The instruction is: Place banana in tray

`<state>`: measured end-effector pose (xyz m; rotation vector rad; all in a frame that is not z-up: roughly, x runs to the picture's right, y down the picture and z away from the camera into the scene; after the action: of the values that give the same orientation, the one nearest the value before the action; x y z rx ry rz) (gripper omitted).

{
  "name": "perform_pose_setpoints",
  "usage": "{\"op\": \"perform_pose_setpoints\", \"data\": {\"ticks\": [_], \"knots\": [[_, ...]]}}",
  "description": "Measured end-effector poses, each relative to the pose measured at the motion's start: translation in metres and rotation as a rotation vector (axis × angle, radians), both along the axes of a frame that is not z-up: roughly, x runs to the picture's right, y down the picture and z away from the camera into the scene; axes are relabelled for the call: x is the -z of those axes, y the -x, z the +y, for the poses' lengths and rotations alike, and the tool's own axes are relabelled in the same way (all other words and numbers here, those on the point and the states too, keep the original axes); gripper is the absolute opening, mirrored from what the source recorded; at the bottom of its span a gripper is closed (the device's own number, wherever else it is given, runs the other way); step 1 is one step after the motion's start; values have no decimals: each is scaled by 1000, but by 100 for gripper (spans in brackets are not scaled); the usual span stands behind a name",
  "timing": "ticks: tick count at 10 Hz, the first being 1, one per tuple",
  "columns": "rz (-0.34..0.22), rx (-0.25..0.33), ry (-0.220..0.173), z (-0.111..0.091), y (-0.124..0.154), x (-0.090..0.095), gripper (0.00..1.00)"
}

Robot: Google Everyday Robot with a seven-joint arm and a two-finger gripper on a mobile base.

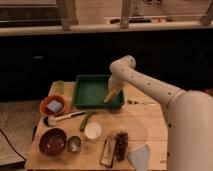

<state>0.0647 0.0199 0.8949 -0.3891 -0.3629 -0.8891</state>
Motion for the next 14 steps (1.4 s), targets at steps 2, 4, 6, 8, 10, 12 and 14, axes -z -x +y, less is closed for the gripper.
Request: {"op": "perform_pose_setpoints", "data": {"ticks": [2, 4, 6, 8, 10, 12, 14], "knots": [[1, 3, -6, -2, 1, 2, 80], [2, 4, -18, -6, 4, 4, 80], [4, 7, -32, -11, 6, 8, 80], [7, 11, -52, -19, 6, 16, 80], [15, 9, -70, -28, 5, 24, 80], [40, -18, -82, -36, -2, 31, 80], [79, -55, -77, -41, -15, 35, 80]]}}
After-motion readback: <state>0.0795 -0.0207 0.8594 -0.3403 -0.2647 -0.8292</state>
